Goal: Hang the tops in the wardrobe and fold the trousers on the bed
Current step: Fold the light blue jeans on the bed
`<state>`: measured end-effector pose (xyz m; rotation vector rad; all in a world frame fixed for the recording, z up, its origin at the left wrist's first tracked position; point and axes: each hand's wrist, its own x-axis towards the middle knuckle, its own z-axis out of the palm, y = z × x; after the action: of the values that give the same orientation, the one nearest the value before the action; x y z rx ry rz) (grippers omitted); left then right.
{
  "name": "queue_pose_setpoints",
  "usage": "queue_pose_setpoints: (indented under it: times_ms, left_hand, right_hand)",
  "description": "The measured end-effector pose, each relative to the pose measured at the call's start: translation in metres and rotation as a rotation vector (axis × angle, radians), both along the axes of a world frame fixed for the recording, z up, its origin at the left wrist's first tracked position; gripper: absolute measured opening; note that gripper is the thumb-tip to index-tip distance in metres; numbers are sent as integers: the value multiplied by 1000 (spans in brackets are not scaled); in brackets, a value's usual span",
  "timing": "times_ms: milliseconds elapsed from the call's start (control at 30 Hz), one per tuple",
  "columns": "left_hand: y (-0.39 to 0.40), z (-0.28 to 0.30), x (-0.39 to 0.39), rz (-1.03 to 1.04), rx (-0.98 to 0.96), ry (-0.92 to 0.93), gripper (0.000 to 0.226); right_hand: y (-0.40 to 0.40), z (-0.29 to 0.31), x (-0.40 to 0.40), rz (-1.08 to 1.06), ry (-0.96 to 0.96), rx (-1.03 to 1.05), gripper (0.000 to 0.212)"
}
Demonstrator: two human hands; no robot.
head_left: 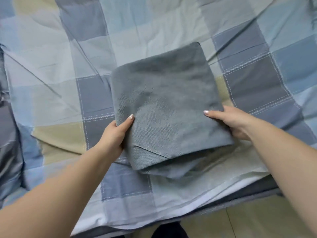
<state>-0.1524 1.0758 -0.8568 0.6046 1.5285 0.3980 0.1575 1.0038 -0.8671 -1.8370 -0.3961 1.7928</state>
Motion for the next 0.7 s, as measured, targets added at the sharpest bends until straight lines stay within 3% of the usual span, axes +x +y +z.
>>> queue_pose_setpoints:
  times_ms: [100, 200, 233, 300, 400, 500, 600, 700]
  left_hand:
    - [-34, 6, -34, -16, -58, 44, 29]
    - [-68, 10, -77, -36, -139, 70, 23]
    - [-80, 11, -90, -49, -172, 76, 23]
    - [-96, 12, -104, -78, -205, 88, 27]
    - [-86, 9, -108, -92, -113, 119, 36]
    - [-56, 7, -98, -36, 34, 80, 41]
    - [-22, 3, -84, -76, 146, 162, 54]
    - [13, -6, -77, -128, 150, 274, 94]
  right_hand:
    - [-27, 7, -20, 129, 129, -132, 36]
    - [-66, 10, -53, 385, 143, -293, 75]
    - [-77, 9, -65, 461, 107, -308, 80]
    - [-86, 10, -83, 521, -32, -255, 58]
    - [-72, 12, -93, 337, -266, -77, 39]
    - [-33, 12, -92, 87, -329, 79, 60]
    - [15, 7, -97, 41, -384, 94, 83]
    - [41, 0, -106, 86, -449, 50, 76]
